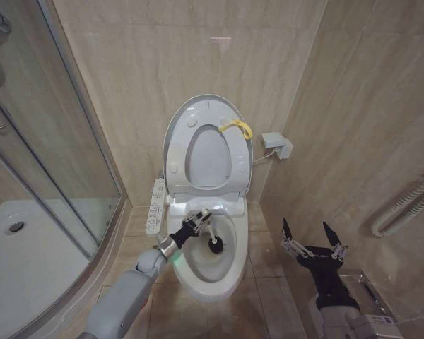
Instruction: Open the toilet lid, clean the toilet bowl with a toilet brush, close the toilet lid, and flush.
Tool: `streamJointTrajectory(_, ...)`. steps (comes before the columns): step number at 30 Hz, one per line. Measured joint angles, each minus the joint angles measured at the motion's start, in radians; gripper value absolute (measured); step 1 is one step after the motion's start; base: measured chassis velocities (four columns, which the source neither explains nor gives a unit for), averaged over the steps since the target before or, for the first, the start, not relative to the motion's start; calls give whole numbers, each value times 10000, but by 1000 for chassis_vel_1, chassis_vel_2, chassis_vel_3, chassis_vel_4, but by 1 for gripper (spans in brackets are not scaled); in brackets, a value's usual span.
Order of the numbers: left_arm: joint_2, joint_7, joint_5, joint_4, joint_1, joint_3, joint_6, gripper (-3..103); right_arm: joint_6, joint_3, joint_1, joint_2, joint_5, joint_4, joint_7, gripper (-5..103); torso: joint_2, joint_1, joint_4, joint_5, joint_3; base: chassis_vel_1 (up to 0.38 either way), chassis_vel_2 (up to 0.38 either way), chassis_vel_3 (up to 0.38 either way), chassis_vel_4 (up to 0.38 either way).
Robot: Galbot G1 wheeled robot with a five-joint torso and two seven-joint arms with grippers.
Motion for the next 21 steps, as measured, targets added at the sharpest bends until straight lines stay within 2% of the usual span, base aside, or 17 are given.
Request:
streamJointTrajectory(7, -234, -115, -51, -185, -213, 192, 25, 20, 0, 0, 0, 0, 0, 0, 0, 100, -1, 0, 1, 2, -1, 0, 0, 0, 0)
streamJointTrajectory(9, -270, -266, -358, -139, -210, 242, 37, 20, 0, 0, 0, 0, 0, 0, 0, 100, -1, 1, 5, 1, 0, 0, 0, 0, 0)
streamJointTrajectory(10, -335, -509, -968, -106, -131, 263, 142, 20, 0, 0, 0, 0, 0, 0, 0, 100, -1, 1, 3, 1, -1, 0, 0, 0, 0)
streamJointTrajectory(11, -357, -587, -1230, -75, -56, 254, 198, 20, 0, 0, 0, 0, 0, 0, 0, 100, -1, 1, 3, 1, -1, 0, 0, 0, 0)
streamJointTrajectory(13, -356, -627, -1359, -33, 31, 224, 232, 20, 0, 0, 0, 0, 0, 0, 0, 100, -1, 1, 4, 1, -1, 0, 0, 0, 0)
streamJointTrajectory(18, -172, -559, -931, 28, 330, 72, 218, 20, 0, 0, 0, 0, 0, 0, 0, 100, -1, 0, 6, 1, -2, 0, 0, 0, 0)
streamJointTrajectory(21, 35, -278, -62, 6, 414, -149, 30, 20, 0, 0, 0, 0, 0, 0, 0, 100, 0, 0, 6, -1, -3, 0, 0, 0, 0)
